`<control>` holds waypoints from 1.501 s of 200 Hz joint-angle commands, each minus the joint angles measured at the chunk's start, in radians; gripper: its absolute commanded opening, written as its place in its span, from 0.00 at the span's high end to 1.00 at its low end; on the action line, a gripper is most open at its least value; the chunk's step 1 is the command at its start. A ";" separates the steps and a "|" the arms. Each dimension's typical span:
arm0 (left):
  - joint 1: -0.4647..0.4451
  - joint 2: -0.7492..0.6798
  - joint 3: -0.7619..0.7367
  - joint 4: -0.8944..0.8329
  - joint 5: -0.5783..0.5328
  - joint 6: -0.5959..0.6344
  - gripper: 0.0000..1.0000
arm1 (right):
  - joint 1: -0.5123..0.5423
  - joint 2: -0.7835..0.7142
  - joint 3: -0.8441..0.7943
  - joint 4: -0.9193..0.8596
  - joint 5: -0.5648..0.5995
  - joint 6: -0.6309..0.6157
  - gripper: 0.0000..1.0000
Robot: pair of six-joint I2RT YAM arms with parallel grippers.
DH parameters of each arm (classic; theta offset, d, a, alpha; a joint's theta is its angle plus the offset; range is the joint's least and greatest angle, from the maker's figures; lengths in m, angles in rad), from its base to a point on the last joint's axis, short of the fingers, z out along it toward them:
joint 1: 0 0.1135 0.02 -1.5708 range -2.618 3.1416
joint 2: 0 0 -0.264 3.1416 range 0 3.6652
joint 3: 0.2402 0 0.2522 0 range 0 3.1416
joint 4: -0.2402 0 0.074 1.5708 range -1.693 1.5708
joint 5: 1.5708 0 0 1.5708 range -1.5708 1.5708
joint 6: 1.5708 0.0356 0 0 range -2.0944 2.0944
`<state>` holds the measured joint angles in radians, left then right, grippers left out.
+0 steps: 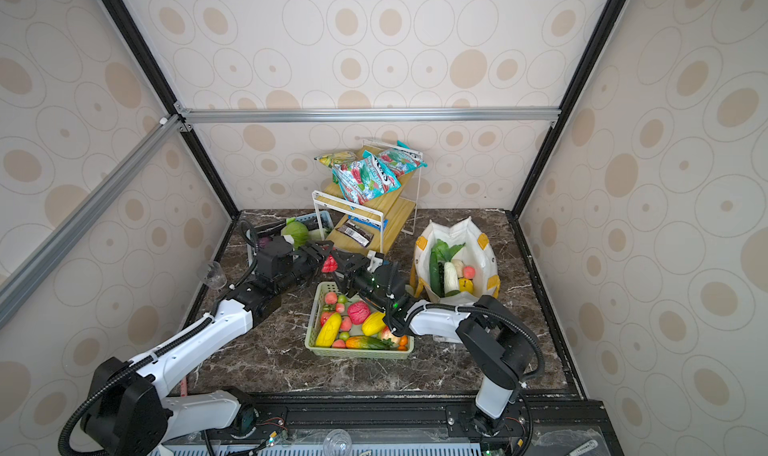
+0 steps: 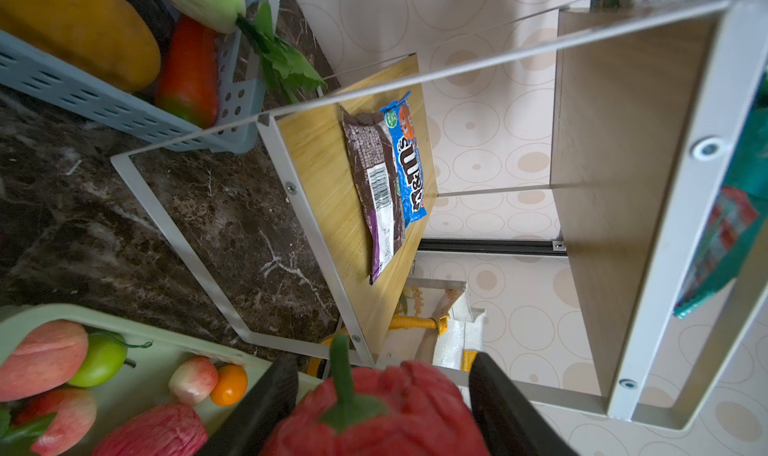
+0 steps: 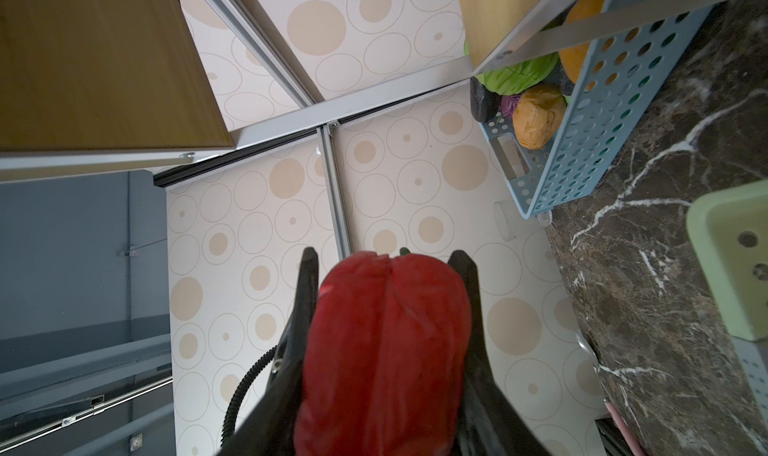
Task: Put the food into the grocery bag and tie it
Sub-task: 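Close the right gripper on the red pepper held by the left gripper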
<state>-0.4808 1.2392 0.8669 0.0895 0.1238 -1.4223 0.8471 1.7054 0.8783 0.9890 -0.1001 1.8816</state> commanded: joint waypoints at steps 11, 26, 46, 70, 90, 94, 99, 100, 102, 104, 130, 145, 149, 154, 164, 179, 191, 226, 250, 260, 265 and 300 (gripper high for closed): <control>-0.021 -0.026 0.012 -0.074 -0.025 0.009 0.27 | 0.011 -0.025 -0.028 0.041 -0.008 0.063 0.49; -0.021 -0.034 0.021 -0.103 -0.046 0.019 0.24 | 0.010 -0.030 -0.039 0.038 -0.010 0.062 0.49; -0.020 -0.046 0.030 -0.144 -0.073 0.026 0.22 | 0.010 -0.037 -0.058 0.038 -0.003 0.059 0.49; -0.017 -0.058 0.044 -0.199 -0.096 0.036 0.21 | 0.007 -0.046 -0.076 0.033 0.002 0.054 0.50; -0.016 -0.073 0.056 -0.264 -0.133 0.050 0.21 | 0.002 -0.052 -0.083 0.021 -0.005 0.047 0.50; -0.015 -0.076 0.060 -0.281 -0.142 0.052 0.21 | 0.000 -0.055 -0.086 0.019 -0.006 0.045 0.50; -0.014 -0.081 0.061 -0.298 -0.155 0.053 0.21 | 0.000 -0.057 -0.088 0.017 -0.006 0.044 0.50; -0.014 -0.083 0.062 -0.300 -0.157 0.054 0.21 | 0.000 -0.058 -0.088 0.017 -0.006 0.044 0.50; -0.013 -0.086 0.062 -0.306 -0.161 0.054 0.21 | 0.000 -0.059 -0.090 0.016 -0.006 0.044 0.50; -0.012 -0.088 0.060 -0.308 -0.166 0.055 0.21 | -0.001 -0.058 -0.090 0.015 -0.006 0.042 0.50; 0.020 -0.126 0.054 -0.357 -0.214 0.085 0.21 | -0.002 -0.073 -0.091 -0.009 -0.025 0.027 0.51; 0.051 -0.139 0.070 -0.397 -0.244 0.137 0.21 | -0.002 -0.081 -0.096 -0.019 -0.039 0.020 0.51; 0.060 -0.141 0.077 -0.405 -0.248 0.156 0.21 | -0.003 -0.083 -0.098 -0.023 -0.042 0.019 0.51; 0.071 -0.141 0.085 -0.413 -0.250 0.181 0.21 | -0.002 -0.087 -0.100 -0.029 -0.045 0.016 0.51; 0.094 -0.134 0.109 -0.433 -0.244 0.235 0.21 | -0.004 -0.099 -0.105 -0.044 -0.054 0.004 0.51; 0.114 -0.111 0.150 -0.452 -0.229 0.341 0.21 | -0.008 -0.119 -0.110 -0.077 -0.072 -0.020 0.51; 0.118 -0.078 0.200 -0.501 -0.236 0.415 0.21 | -0.010 -0.135 -0.112 -0.111 -0.089 -0.041 0.52; 0.121 -0.023 0.308 -0.603 -0.309 0.579 0.21 | -0.023 -0.200 -0.113 -0.240 -0.138 -0.123 0.52; 0.120 -0.033 0.317 -0.609 -0.347 0.621 0.21 | -0.038 -0.251 -0.124 -0.312 -0.178 -0.172 0.52; 0.121 -0.032 0.319 -0.615 -0.354 0.633 0.22 | -0.044 -0.277 -0.126 -0.349 -0.198 -0.193 0.52; 0.121 -0.030 0.320 -0.617 -0.358 0.640 0.22 | -0.047 -0.291 -0.124 -0.370 -0.212 -0.207 0.52; 0.121 -0.008 0.327 -0.638 -0.365 0.680 0.22 | -0.087 -0.434 -0.070 -0.694 -0.274 -0.400 0.52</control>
<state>-0.3645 1.2182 1.1530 -0.5049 -0.1997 -0.8101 0.7845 1.3655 0.7681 0.5381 -0.3157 1.6260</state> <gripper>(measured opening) 0.778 0.510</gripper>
